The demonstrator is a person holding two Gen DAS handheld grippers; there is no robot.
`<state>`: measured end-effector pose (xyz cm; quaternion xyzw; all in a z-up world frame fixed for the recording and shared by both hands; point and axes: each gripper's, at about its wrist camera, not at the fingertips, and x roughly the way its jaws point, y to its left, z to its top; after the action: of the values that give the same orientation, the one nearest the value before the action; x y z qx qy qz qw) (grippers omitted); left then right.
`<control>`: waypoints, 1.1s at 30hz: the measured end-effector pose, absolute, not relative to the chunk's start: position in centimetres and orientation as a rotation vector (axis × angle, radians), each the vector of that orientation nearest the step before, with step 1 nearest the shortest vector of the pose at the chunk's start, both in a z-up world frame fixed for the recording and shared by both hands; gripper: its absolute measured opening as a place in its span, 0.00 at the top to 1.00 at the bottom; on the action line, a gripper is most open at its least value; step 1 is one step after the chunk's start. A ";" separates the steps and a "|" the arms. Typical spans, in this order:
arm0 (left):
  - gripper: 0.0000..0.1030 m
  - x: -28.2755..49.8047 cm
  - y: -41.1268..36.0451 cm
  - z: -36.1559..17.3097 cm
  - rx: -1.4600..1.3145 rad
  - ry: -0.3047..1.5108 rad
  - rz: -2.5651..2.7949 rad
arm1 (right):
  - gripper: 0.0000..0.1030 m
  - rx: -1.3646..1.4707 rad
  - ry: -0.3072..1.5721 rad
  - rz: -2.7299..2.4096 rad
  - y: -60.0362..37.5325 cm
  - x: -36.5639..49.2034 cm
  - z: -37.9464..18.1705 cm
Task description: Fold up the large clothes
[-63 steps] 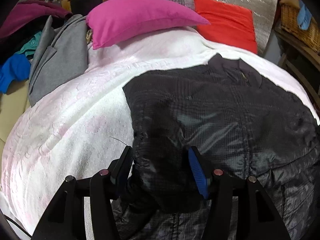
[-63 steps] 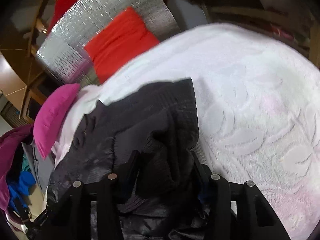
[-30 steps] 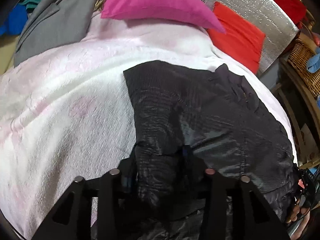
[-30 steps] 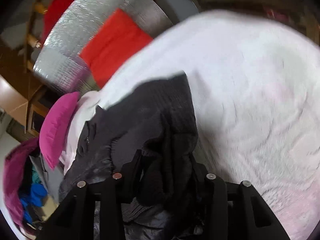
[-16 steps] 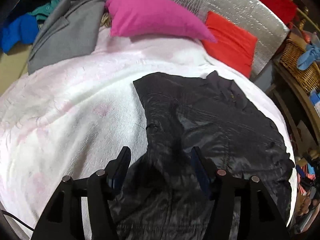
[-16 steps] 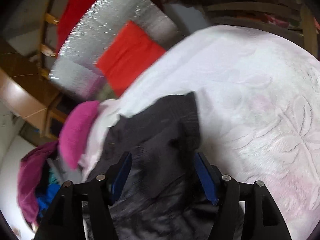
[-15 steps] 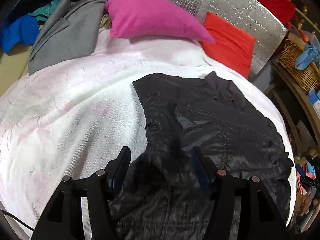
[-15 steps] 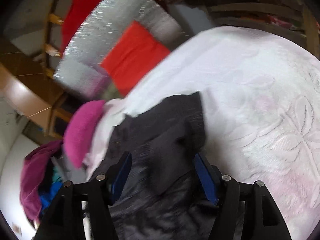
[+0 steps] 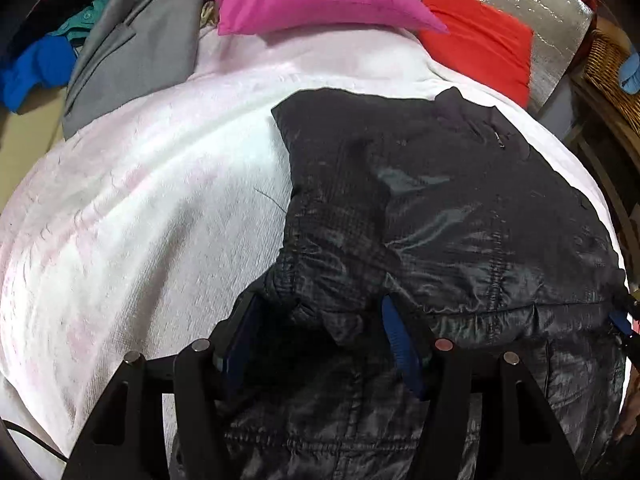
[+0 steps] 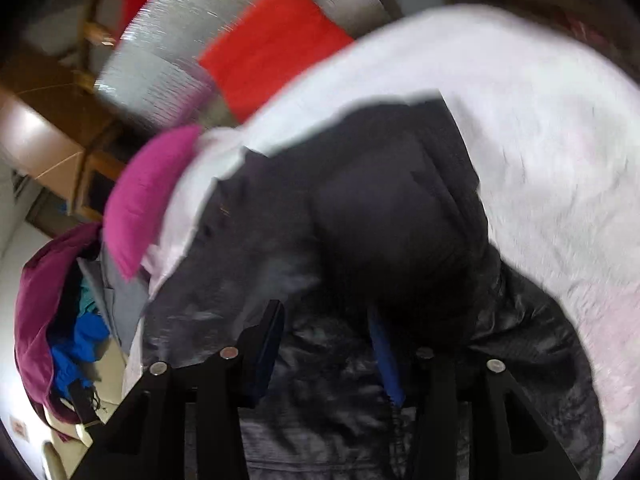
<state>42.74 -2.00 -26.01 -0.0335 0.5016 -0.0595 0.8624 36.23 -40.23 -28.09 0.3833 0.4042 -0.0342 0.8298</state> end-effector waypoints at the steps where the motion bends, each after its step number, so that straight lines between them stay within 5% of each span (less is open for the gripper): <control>1: 0.38 42.6 -2.1 -25.7 -0.061 1.041 -0.127 | 0.58 0.802 0.855 -0.075 -40.2 36.3 -27.9; 9: 0.38 40.0 -3.9 -22.3 0.012 0.894 -0.154 | 0.57 0.721 0.725 0.057 -37.2 36.0 -24.3; 20: 0.38 39.1 -6.9 -21.2 0.122 0.808 -0.173 | 0.63 0.678 0.908 0.025 -34.6 39.4 -28.2; 33: 0.38 39.1 -8.3 -22.0 0.145 0.828 -0.180 | 0.57 0.688 0.859 0.034 -35.2 38.7 -26.7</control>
<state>39.14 -8.29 -22.03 0.0701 0.4014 -0.0872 0.9090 38.70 -35.23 -26.73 0.3269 0.4083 0.0160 0.8522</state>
